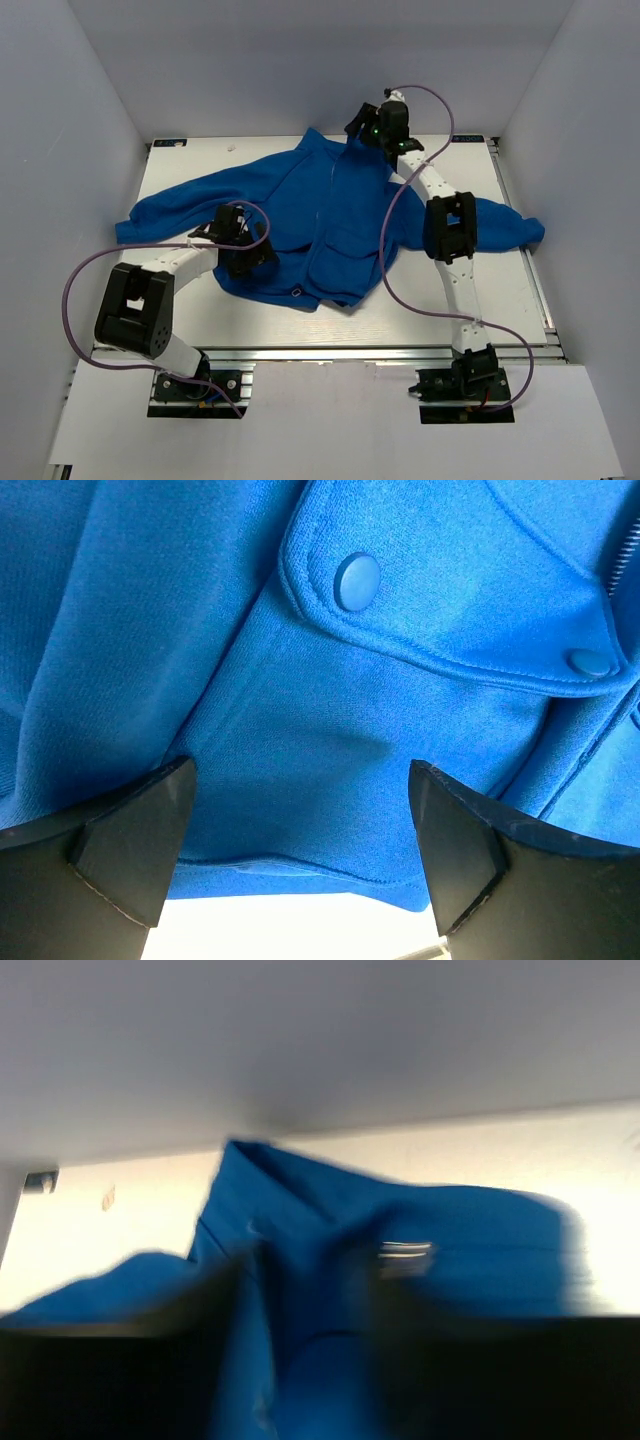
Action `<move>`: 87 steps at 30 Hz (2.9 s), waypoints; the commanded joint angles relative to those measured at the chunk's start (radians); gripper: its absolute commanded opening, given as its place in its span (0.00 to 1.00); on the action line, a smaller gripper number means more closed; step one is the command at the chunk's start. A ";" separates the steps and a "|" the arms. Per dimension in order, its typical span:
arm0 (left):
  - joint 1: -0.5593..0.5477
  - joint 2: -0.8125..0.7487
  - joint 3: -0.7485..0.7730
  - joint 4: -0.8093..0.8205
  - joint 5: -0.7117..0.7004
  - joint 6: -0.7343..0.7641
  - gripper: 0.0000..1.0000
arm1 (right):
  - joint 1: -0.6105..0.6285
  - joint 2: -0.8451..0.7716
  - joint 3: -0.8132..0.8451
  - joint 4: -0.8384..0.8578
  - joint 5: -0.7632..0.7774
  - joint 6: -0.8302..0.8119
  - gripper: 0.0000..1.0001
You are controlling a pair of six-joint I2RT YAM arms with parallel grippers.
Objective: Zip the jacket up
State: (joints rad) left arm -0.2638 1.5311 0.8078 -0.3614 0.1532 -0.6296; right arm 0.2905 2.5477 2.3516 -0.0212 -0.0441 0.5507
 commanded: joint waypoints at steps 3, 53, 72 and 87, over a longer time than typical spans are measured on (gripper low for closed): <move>0.003 -0.009 -0.030 -0.188 -0.052 -0.005 0.98 | 0.015 -0.143 -0.100 0.034 -0.155 -0.049 0.89; 0.075 0.221 0.224 -0.103 -0.052 -0.038 0.98 | -0.068 -0.776 -1.275 -0.488 0.165 -0.126 0.89; -0.006 -0.329 0.108 -0.318 -0.021 0.015 0.98 | 0.453 -1.322 -1.365 -0.556 0.184 -0.219 0.89; -0.006 -0.425 0.050 -0.343 -0.026 0.022 0.98 | 0.653 -1.092 -1.419 -0.494 0.332 0.006 0.87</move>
State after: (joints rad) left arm -0.2714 1.1366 0.8703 -0.6991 0.1238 -0.6247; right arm 0.9401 1.4296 0.9253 -0.5419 0.2283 0.5056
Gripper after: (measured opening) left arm 0.978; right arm 0.874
